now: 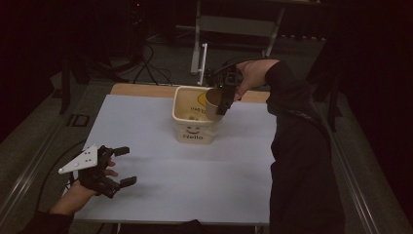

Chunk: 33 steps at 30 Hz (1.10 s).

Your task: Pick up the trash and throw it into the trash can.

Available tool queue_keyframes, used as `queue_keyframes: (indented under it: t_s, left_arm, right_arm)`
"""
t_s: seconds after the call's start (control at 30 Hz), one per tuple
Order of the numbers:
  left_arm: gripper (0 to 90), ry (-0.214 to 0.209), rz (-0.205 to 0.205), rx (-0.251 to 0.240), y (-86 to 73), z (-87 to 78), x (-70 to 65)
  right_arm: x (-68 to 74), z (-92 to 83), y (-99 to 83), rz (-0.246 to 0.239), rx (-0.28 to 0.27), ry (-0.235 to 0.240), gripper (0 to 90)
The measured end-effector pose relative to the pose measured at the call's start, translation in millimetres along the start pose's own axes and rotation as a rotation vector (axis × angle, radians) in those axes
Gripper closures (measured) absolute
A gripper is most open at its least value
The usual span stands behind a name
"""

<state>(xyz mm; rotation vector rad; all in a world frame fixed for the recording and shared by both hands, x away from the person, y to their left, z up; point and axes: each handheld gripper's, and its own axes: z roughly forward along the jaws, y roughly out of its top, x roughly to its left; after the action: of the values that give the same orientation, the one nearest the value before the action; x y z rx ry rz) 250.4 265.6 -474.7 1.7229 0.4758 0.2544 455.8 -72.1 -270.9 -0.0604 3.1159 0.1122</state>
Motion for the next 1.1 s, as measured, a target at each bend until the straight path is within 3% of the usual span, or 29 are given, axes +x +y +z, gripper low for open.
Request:
queue_keyframes:
  t_s: [0.23, 1.1]
  left_arm:
    - [0.4, -0.002, -0.002, -0.001, -0.5, -0.6, 0.0]
    - [0.4, 0.002, -0.012, 0.004, -3.5, -1.5, 0.7]
  right_arm:
    - [-8.9, -3.7, 3.2, -0.015, -0.030, -0.029, 25.3]
    - [-41.5, -10.5, 10.3, 0.028, -0.065, -0.036, 25.2]
